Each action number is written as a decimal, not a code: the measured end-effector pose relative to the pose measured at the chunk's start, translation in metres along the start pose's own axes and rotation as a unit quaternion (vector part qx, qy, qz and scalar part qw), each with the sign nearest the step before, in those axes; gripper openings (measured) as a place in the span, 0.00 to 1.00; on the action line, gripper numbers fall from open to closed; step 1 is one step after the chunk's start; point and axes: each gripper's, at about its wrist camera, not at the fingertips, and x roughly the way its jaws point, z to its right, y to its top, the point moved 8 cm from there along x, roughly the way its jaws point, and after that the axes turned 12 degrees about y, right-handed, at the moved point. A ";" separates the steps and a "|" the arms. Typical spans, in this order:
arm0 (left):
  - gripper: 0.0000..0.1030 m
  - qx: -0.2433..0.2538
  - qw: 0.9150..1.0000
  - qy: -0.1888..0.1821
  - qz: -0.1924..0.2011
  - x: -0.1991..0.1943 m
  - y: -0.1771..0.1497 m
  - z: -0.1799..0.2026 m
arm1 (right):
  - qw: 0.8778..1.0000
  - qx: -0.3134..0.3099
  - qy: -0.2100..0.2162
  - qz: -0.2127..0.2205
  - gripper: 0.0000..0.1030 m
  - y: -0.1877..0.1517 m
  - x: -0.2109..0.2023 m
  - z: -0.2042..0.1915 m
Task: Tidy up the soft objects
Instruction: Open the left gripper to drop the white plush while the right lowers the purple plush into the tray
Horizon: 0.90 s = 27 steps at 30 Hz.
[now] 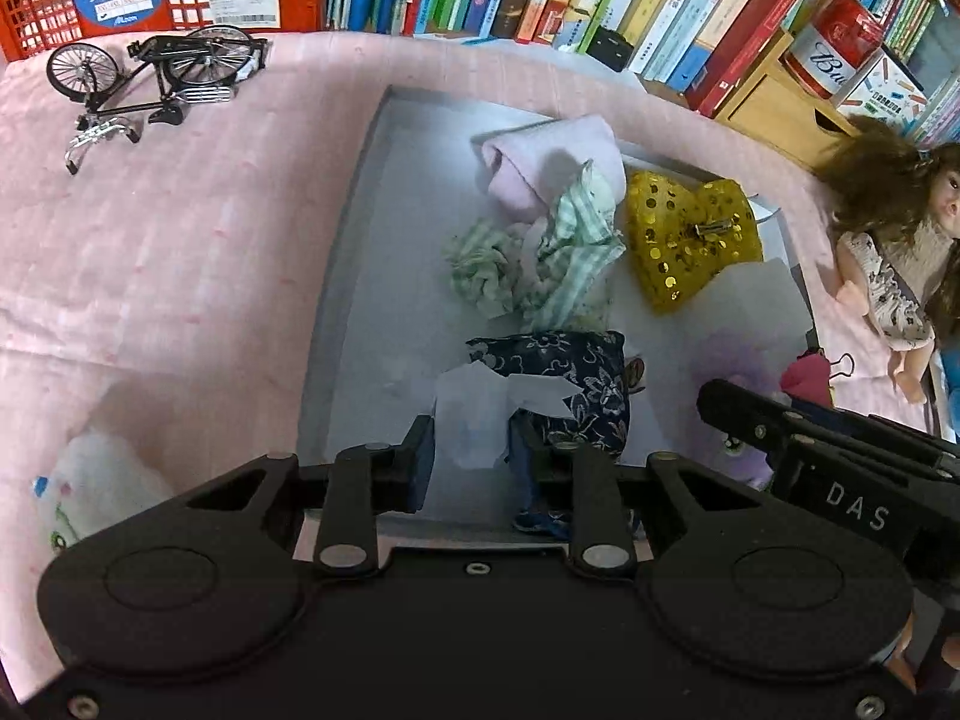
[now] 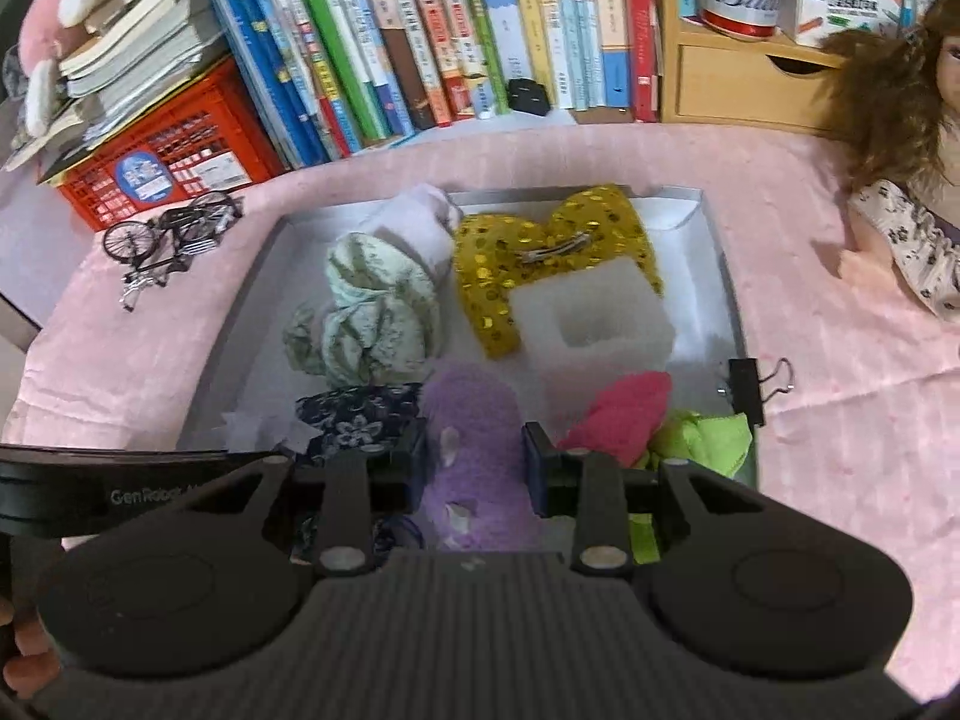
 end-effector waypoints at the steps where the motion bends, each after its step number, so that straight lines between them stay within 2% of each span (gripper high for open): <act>1: 0.24 0.001 1.000 0.000 -0.002 0.001 0.000 0.001 | 1.000 0.004 -0.002 0.000 0.37 0.000 0.000 0.003; 7: 0.24 0.003 1.000 -0.007 -0.009 0.004 0.000 0.007 | 1.000 0.015 0.003 -0.004 0.37 -0.002 0.002 0.008; 11: 0.41 0.006 1.000 -0.011 -0.008 0.001 0.000 0.007 | 1.000 0.015 0.007 -0.002 0.41 -0.002 0.003 0.006; 13: 0.44 0.007 1.000 -0.015 -0.005 -0.003 0.001 0.007 | 1.000 0.014 0.014 0.002 0.41 -0.001 0.000 0.005; 15: 0.50 0.008 1.000 -0.019 -0.003 -0.007 0.001 0.006 | 1.000 0.015 0.017 0.006 0.47 0.000 -0.002 0.003; 17: 0.54 0.009 1.000 -0.024 0.002 -0.012 0.001 0.006 | 1.000 0.015 0.023 0.013 0.55 0.002 -0.007 0.000; 22: 0.62 0.012 0.999 -0.031 0.022 -0.028 0.001 0.002 | 0.999 0.010 0.033 0.030 0.56 0.006 -0.021 -0.008; 27: 0.69 0.023 0.998 -0.039 0.048 -0.048 -0.005 -0.003 | 0.998 -0.013 0.033 0.048 0.62 0.004 -0.037 -0.018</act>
